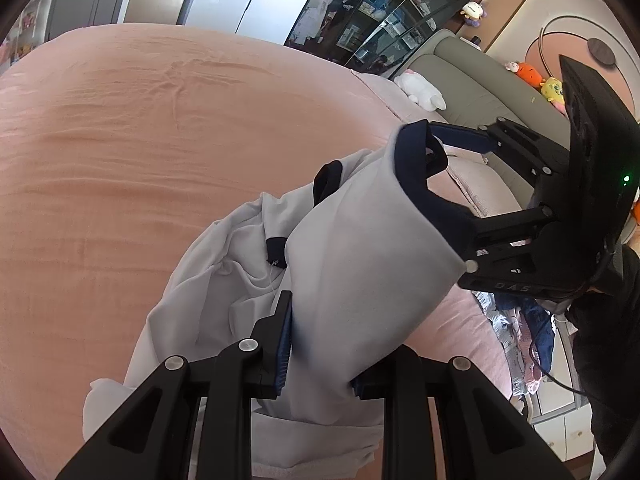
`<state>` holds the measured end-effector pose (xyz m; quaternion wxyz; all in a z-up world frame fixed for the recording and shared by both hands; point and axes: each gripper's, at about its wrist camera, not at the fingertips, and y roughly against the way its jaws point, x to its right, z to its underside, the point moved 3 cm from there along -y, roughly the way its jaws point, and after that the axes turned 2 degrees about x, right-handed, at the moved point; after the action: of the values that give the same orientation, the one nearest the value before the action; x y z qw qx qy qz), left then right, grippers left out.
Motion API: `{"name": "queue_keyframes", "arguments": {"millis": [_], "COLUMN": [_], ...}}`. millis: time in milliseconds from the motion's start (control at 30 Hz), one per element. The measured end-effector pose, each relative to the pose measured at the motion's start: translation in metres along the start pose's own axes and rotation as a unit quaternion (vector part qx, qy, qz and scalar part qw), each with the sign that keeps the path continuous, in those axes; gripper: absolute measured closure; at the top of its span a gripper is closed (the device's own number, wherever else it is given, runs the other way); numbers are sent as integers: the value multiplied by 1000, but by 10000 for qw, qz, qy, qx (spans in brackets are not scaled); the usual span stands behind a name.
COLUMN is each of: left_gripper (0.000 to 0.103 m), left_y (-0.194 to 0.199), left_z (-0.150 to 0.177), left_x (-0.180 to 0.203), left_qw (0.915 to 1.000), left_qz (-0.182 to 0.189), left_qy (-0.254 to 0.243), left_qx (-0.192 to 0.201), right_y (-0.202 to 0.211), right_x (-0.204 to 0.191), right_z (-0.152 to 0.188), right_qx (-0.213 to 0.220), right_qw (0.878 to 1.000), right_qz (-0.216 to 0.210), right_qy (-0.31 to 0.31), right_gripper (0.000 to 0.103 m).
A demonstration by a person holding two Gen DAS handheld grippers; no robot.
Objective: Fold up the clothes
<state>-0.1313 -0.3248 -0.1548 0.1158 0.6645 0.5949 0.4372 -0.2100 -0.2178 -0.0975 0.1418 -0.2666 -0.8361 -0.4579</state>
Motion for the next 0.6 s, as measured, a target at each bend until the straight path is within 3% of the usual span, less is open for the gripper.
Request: {"name": "queue_keyframes", "arguments": {"millis": [400, 600], "left_gripper": [82, 82], "left_y": [-5, -3], "left_z": [-1, 0], "left_x": [5, 4], "left_qw": [9994, 9990], "left_qz": [-145, -238], "left_qy": [-217, -248], "left_qx": [-216, -290], "right_y": [-8, -10], "right_x": [-20, -19], "right_z": [1, 2], "right_qx": [-125, -123], "right_qw": [9978, 9981], "right_qz": [-277, -575], "right_qy": [593, 173], "right_gripper": [29, 30]}}
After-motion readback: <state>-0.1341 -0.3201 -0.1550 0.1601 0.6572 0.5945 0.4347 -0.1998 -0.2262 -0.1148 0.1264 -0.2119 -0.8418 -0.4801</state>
